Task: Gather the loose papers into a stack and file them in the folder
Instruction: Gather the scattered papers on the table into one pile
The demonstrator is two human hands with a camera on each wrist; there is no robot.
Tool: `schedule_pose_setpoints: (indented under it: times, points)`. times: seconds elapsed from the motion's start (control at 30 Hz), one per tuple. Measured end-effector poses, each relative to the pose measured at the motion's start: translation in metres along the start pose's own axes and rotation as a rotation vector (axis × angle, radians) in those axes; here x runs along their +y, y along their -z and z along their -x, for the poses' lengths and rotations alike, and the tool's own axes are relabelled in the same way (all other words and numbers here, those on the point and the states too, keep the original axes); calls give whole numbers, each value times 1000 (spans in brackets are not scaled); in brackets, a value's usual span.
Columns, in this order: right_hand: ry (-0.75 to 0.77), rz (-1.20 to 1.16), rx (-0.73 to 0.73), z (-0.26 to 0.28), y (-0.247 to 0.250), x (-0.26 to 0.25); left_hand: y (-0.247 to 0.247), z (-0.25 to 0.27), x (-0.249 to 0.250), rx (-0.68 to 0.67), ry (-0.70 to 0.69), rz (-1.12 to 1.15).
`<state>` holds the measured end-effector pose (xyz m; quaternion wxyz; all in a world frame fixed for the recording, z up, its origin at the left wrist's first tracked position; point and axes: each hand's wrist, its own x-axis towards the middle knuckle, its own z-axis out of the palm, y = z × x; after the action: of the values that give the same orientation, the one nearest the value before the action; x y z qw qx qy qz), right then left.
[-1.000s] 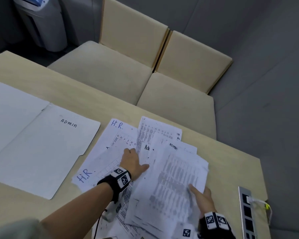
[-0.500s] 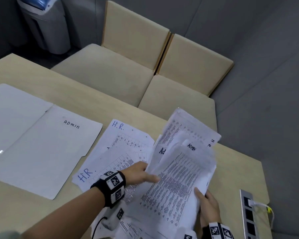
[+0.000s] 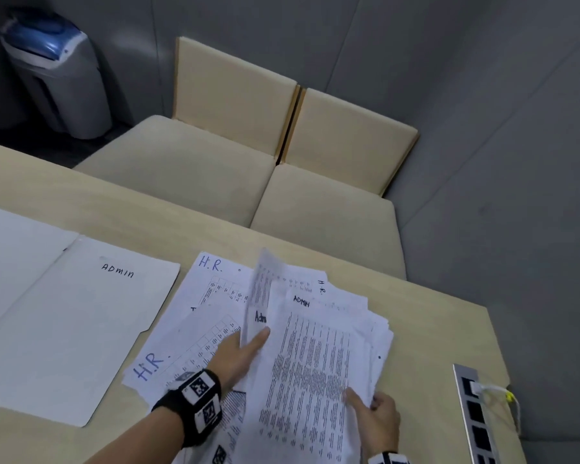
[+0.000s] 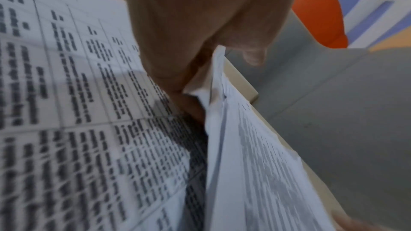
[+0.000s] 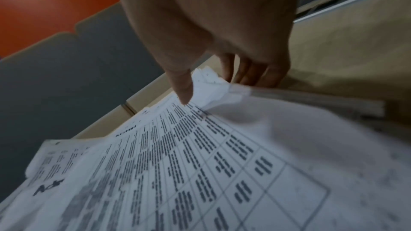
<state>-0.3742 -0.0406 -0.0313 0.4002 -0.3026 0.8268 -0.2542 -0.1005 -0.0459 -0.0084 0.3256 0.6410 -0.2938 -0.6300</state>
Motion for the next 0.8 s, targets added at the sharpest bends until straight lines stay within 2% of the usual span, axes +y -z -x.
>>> schedule_pose_setpoints:
  times: [0.03,0.07,0.17,0.27,0.3,0.33,0.4,0.47,0.53,0.6,0.7,0.8]
  points:
    - [13,32,29,0,0,-2,0,-3,2,32,-11,8]
    - [14,47,26,-1,0,-3,-2,-6,1,7,-17,-17]
    - [-73,-22,-36,-4,-1,-14,-27,-1,8,-153,-4,-397]
    - [-151,-42,-50,-10,10,-23,-55,1,6,-303,-24,-591]
    - [-186,-59,-32,-12,15,-23,-59,3,9,-296,-53,-664]
    - [-206,-45,3,-15,19,-21,-59,1,9,-230,-116,-735]
    - [-248,-42,-19,-11,22,-22,-51,-2,7,36,-190,-819]
    - [-255,-62,-86,-17,20,-24,-38,-7,3,163,-171,-824]
    - [-278,-101,-191,-23,17,-32,-30,-12,-6,109,-144,-871]
    - [-241,-107,-315,-21,14,-43,-26,-14,-12,67,-187,-901]
    - [-120,-117,-308,-19,5,-50,-22,-16,-12,43,-208,-892]
    - [11,-21,-286,-10,2,-61,-13,-20,-7,-34,-127,-805]
